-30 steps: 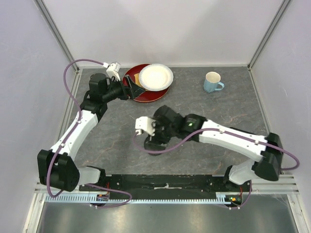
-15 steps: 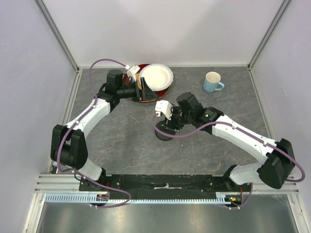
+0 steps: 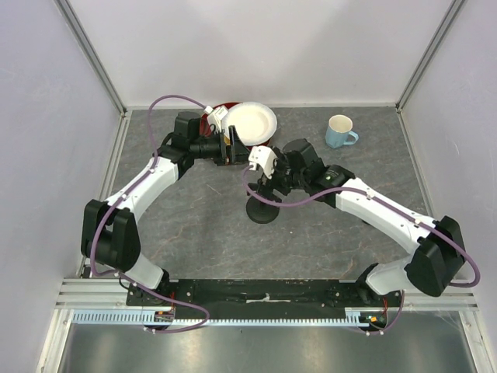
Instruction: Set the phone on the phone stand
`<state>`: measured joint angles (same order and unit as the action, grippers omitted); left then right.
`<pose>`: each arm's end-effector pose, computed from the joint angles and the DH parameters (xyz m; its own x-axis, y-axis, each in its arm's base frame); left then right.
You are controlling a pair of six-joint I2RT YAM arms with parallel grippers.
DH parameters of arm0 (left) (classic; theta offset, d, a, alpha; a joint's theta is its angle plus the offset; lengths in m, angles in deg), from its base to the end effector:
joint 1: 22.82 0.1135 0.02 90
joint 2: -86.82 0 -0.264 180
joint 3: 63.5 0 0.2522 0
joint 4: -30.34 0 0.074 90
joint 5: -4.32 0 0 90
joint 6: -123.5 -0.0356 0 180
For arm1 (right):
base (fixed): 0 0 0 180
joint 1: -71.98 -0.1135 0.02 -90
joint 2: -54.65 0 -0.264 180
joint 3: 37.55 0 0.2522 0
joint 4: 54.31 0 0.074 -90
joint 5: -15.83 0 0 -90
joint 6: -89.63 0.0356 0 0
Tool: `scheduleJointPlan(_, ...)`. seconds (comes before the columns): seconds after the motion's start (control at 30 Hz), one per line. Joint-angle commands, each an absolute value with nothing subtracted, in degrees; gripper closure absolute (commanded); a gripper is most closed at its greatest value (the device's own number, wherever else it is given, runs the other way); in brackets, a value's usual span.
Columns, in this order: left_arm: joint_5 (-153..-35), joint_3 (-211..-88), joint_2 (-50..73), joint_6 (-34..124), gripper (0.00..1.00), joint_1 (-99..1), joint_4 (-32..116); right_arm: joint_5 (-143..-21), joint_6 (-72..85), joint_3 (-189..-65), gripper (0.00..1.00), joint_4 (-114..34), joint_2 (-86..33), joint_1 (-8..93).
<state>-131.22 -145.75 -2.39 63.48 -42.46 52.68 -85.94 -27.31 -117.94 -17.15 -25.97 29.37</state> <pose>0.3239 -0.1426 0.2985 -0.8098 -0.0826 -0.5808 0.4814 0.4724 -0.7383 0.2274 0.2190 0.3069 -0.0441 -0.6432 -0.7644 -0.8997 0.3582 -0.2495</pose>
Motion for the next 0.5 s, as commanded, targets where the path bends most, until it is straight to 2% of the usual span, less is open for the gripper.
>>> scheduleJointPlan(0.0, -134.4, -148.9, -2.6, 61.7, 0.14, -42.4, 53.8, -87.2, -25.2, -117.4, 0.02, -24.1, -22.1, 30.6)
scheduleJointPlan(0.2, -134.4, -153.6, -5.4, 55.1, 0.13, -42.9, 62.3, -84.9, -20.5, -114.9, 0.02, -27.5, -14.0, 32.3)
scheduleJointPlan(0.47, -126.7, -158.2, -8.9, 44.7, 0.05, -51.2, 75.5, -85.0, -18.2, -110.8, 0.02, -32.5, -8.7, 35.6)
